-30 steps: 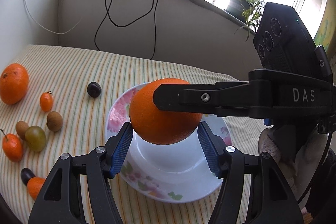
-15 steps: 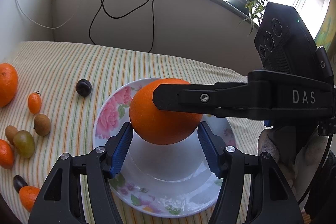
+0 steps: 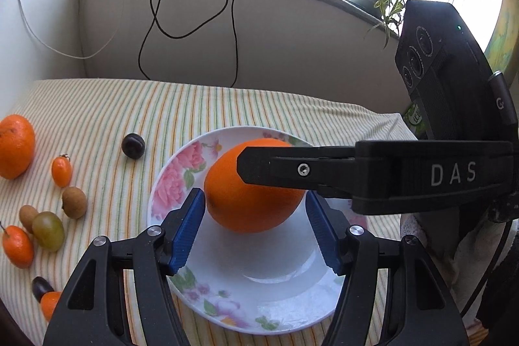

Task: Organize fruits
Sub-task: 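Lower the orange into the plate and open the right gripper, then move the right tool back to the second large orange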

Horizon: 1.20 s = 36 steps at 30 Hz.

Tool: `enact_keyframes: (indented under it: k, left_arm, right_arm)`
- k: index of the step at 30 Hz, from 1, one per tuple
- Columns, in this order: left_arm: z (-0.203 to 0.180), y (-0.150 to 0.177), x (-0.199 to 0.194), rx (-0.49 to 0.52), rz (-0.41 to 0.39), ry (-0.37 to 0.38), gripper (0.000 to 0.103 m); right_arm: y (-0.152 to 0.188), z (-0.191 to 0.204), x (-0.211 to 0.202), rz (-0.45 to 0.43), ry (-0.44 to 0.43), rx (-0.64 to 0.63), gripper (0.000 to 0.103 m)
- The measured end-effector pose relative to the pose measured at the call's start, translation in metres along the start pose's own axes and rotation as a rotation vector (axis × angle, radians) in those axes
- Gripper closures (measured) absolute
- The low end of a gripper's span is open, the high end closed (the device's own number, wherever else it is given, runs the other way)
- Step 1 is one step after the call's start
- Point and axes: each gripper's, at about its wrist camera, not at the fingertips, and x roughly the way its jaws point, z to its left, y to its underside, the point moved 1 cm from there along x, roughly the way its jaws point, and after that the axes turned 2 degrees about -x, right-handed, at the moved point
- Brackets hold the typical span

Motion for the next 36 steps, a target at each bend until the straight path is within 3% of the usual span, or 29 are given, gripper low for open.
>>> enact_keyframes:
  k: [4, 36]
  left_arm:
    - [0.0, -0.001, -0.007, 0.005, -0.01, -0.009, 0.039]
    - [0.02, 0.022, -0.06, 0.012, -0.095, -0.041, 0.039]
  right_arm:
    - [-0.003, 0.005, -0.012, -0.042, 0.004, -0.005, 0.017]
    - [0.017, 0.051, -0.037, -0.174, 0.13, -0.094, 0.017]
